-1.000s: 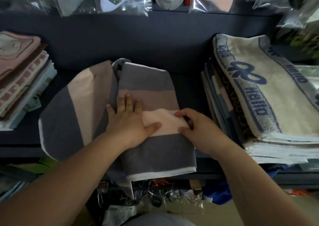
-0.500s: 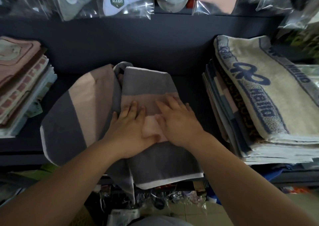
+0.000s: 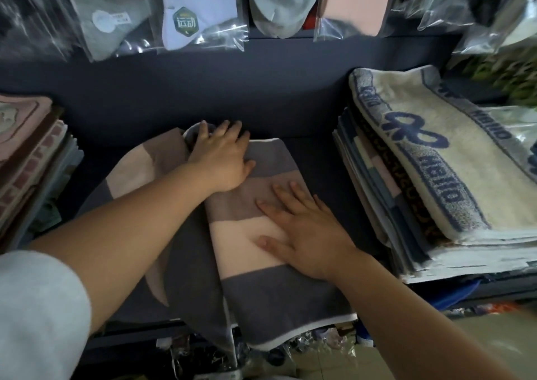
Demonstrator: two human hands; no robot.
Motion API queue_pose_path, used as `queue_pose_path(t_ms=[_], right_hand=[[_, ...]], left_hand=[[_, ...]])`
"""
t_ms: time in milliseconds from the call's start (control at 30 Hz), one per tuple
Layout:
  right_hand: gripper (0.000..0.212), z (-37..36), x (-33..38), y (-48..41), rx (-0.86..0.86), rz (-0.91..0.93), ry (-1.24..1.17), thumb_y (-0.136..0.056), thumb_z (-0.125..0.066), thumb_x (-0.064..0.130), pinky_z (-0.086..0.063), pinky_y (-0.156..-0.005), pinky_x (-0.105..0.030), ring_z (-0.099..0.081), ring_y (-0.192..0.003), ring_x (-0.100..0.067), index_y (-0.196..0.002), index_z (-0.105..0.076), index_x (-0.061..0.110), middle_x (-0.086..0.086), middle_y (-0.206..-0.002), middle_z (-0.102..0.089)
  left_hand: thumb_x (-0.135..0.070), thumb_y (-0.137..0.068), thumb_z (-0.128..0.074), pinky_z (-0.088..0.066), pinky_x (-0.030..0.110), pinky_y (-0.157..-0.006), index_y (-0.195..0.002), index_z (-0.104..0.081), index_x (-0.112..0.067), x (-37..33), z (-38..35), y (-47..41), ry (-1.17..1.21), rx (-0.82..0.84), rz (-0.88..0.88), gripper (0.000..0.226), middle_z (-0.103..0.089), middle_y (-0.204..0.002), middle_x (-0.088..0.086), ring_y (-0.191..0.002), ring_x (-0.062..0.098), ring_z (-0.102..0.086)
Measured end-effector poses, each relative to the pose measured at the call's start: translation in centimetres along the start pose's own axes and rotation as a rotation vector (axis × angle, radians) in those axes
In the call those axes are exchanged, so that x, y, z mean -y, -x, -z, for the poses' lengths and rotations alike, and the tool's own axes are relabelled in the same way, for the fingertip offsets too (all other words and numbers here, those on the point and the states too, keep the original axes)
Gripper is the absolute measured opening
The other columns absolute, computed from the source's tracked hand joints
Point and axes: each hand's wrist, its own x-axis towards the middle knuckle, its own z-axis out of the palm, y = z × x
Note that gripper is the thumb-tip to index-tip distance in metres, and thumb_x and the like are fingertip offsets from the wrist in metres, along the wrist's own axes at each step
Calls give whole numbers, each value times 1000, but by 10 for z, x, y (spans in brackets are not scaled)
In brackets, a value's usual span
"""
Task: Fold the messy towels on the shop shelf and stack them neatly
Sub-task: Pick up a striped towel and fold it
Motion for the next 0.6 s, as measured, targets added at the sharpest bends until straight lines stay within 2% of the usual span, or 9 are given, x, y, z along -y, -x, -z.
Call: queue_pose_path(t_ms=[67, 133, 200, 267, 333, 400, 500, 600], right_hand=[[68, -5, -5, 12, -51, -62, -32, -94, -19, 73, -4, -126, -42, 11, -155, -15, -156, -8, 49, 8, -169, 8], [71, -11, -9, 27, -123, -141, -73, -89, -12, 76, -12, -125, -39, -4, -155, -19, -156, -14, 50, 5, -170, 0], [79, -17, -14, 40, -161, -213, -124, -84, -10, 83, -19, -123, -40, -18, -151, -23, -155, -20, 49, 4, -169, -11], [81, -24, -16, 52, -253, -250, -163, -85, -16, 84, -32, -117, -44, -33, -144, -24, -152, -35, 44, 2, -161, -34], [71, -29, -16, 63, -410, -268, -159, -88, -36, 76, -47, -104, -45, -49, -128, -24, -142, -56, 33, 0, -141, -56], [59, -34, -13, 72, -570, -286, -138, -87, -55, 66, -54, -89, -40, -59, -109, -23, -127, -68, 24, 1, -119, -66], [48, -33, -4, 87, -649, -412, -160, -76, -69, 66, -54, -74, -31, -61, -88, -15, -102, -67, 27, 9, -95, -65], [45, -31, 3, 101, -681, -527, -124, -70, -67, 74, -46, -54, -26, -53, -65, -8, -76, -56, 30, 16, -69, -54]], left_hand=[[-58, -100, -29, -24, 53, -114, -152, -34, -14, 4, -6, -13, -11, 84, 33, 68, -40, -155, 12, -141, 33, -35], [-58, -101, -27, -31, 50, -107, -140, -48, -14, 5, -12, -18, 4, 103, 33, 63, -51, -142, 14, -131, 35, -45], [-57, -101, -29, -33, 49, -104, -132, -55, -15, 3, -13, -22, 17, 97, 18, 59, -54, -136, 15, -127, 34, -48], [-55, -100, -32, -32, 50, -105, -131, -56, -16, -2, -7, -26, 14, 123, 9, 55, -54, -134, 13, -126, 33, -47], [-52, -98, -38, -30, 52, -107, -129, -58, -17, -9, 1, -31, -8, 129, -12, 51, -55, -132, 10, -126, 31, -45], [-50, -94, -43, -27, 54, -107, -124, -60, -19, -18, 7, -35, -29, 110, -26, 47, -58, -128, 8, -125, 30, -43], [-57, -90, -44, -26, 49, -104, -117, -65, -20, -25, 7, -39, -36, 111, 0, 50, -62, -122, 7, -122, 31, -43], [-61, -87, -47, -29, 47, -101, -111, -66, -21, -21, 5, -43, 15, 94, 7, 51, -63, -118, 8, -119, 32, -45]])
